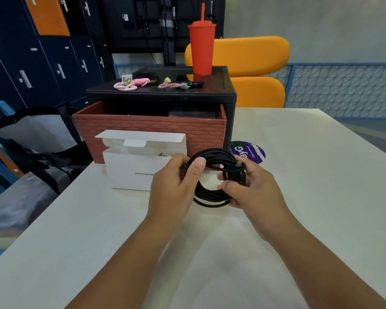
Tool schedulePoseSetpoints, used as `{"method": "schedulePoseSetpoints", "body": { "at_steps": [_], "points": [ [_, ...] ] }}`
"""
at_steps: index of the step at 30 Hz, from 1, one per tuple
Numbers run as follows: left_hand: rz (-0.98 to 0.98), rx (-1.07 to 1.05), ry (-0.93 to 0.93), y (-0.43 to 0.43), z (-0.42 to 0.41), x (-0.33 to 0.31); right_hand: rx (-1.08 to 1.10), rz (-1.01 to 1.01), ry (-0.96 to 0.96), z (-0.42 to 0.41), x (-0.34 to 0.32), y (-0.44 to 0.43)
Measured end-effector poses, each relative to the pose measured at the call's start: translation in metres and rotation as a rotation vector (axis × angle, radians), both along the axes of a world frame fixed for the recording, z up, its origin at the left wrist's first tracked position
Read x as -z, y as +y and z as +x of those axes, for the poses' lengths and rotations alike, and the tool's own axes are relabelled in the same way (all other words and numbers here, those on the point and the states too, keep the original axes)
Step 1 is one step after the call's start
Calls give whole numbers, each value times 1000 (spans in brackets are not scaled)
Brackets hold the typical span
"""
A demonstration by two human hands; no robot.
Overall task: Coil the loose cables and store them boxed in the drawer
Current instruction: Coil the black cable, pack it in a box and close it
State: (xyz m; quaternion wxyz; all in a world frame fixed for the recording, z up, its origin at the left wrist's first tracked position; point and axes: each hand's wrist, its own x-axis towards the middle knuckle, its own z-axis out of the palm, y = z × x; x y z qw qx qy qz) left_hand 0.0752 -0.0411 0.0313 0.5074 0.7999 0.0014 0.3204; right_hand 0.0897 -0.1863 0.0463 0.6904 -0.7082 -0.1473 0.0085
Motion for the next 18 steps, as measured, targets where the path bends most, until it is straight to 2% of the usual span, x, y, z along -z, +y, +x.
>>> {"method": "schedulePoseSetpoints", "body": {
  "at_steps": [2, 5, 8, 11, 14, 18],
  "points": [
    [-67, -79, -65, 11, 0, -4, 6, 4, 22, 3, 2, -2],
    [-236, -308, -127, 44, 3, -10, 15, -7, 68, 9, 6, -4],
    [-245, -516, -43, 80, 9, -9, 13, -31, 82, 12, 7, -6],
    [-159, -641, 117, 95, 15, -4, 6, -38, 105, 14, 10, -6],
    [-156, -638, 205, 96, 15, -3, -2, -62, 121, 14, 12, -4],
    [-187, -499, 215, 98, 15, -1, -35, -94, 88, 11, 9, -4]
  ]
}}
